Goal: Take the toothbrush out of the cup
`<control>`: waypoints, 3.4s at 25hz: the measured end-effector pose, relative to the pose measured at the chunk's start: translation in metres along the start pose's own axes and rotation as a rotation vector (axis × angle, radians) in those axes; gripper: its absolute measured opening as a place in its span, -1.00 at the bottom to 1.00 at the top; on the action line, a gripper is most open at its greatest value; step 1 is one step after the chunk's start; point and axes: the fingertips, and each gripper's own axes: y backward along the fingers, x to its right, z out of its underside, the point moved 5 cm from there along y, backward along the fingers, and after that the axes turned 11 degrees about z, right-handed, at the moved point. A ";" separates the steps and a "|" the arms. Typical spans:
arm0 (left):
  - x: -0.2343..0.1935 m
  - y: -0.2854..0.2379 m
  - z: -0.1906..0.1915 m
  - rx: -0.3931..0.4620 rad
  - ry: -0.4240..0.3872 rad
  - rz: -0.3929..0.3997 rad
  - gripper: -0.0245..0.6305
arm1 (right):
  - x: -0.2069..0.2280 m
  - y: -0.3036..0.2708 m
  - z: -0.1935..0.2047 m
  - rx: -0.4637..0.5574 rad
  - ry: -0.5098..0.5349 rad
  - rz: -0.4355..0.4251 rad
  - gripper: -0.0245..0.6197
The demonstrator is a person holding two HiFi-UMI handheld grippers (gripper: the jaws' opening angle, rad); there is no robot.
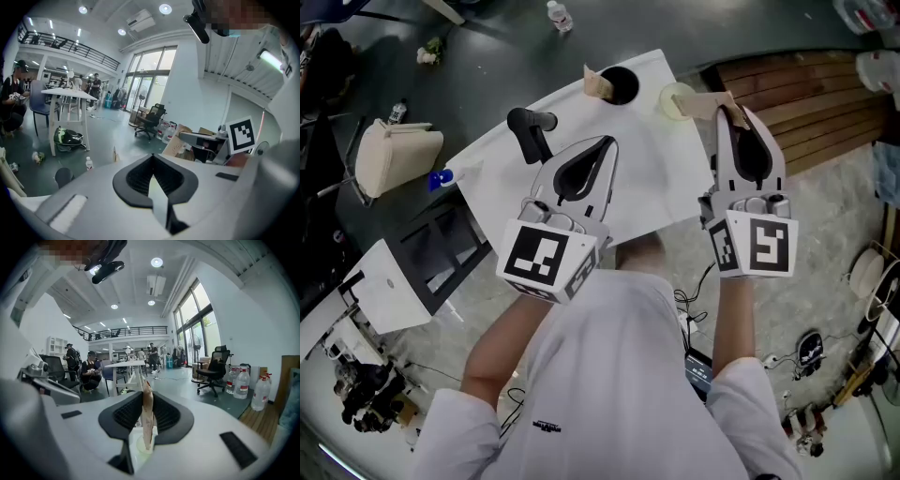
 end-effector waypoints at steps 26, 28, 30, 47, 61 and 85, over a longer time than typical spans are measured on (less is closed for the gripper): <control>-0.024 -0.039 0.041 -0.068 0.051 -0.016 -0.91 | 0.007 -0.053 0.097 -0.153 -0.095 0.019 -0.73; -0.023 -0.040 0.043 -0.075 0.049 -0.012 -0.91 | 0.007 -0.054 0.099 -0.157 -0.096 0.023 -0.73; -0.022 -0.040 0.043 -0.076 0.047 -0.009 -0.91 | 0.009 -0.054 0.101 -0.162 -0.095 0.030 -0.71; -0.014 -0.031 0.044 -0.079 0.030 0.017 -0.91 | 0.015 -0.041 0.108 -0.197 -0.121 0.079 -0.27; 0.005 -0.007 0.036 -0.049 -0.007 0.046 -0.91 | 0.005 0.006 0.081 -0.149 -0.110 0.096 -0.27; 0.049 0.107 -0.001 0.079 -0.025 0.060 -0.91 | -0.039 0.142 -0.011 -0.071 -0.004 0.056 -0.82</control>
